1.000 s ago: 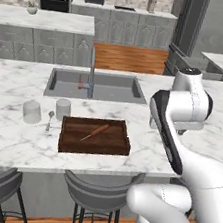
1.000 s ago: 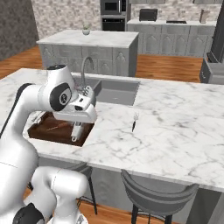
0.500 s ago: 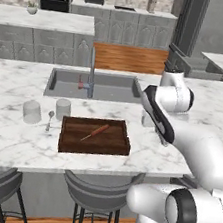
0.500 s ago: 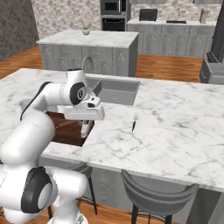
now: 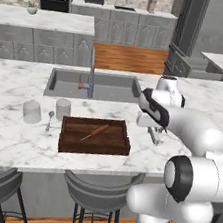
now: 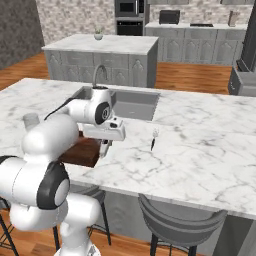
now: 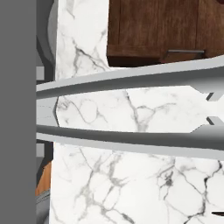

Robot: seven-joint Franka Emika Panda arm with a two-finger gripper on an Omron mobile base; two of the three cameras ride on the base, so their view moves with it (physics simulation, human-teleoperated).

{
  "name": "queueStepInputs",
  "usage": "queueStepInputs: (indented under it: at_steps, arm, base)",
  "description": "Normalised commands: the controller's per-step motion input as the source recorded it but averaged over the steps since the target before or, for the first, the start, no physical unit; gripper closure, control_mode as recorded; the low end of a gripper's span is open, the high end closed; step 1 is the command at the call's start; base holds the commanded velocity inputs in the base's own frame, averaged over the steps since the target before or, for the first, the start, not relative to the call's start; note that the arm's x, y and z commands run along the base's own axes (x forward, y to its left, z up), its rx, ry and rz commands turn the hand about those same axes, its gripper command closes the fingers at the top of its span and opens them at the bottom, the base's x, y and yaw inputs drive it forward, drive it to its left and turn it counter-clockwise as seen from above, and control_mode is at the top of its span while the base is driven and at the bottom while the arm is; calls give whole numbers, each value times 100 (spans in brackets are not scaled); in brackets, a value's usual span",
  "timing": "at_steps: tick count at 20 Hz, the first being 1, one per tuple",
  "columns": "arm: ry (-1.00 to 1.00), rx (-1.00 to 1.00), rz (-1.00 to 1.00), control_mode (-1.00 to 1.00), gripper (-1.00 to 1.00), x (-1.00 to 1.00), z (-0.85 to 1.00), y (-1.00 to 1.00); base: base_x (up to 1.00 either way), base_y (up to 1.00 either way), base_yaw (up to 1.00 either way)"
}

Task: Take the tongs from the drawer on the left and place them on the dining counter next to the tray containing the hot dog.

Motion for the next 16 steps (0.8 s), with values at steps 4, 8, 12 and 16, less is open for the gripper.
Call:
queueStepInputs:
  at_steps: [4,8,12,16]
  arm:
    - [0,5,0,-100,100,39,-52,-5]
    - [2,0,0,-100,100,35,-50,-2]
    - [3,-3,0,-100,100,21,-43,0]
    - [0,-3,0,-100,100,10,-38,0]
  base:
    - [0,0,0]
    - [0,0,0]
    - [0,0,0]
    - [0,0,0]
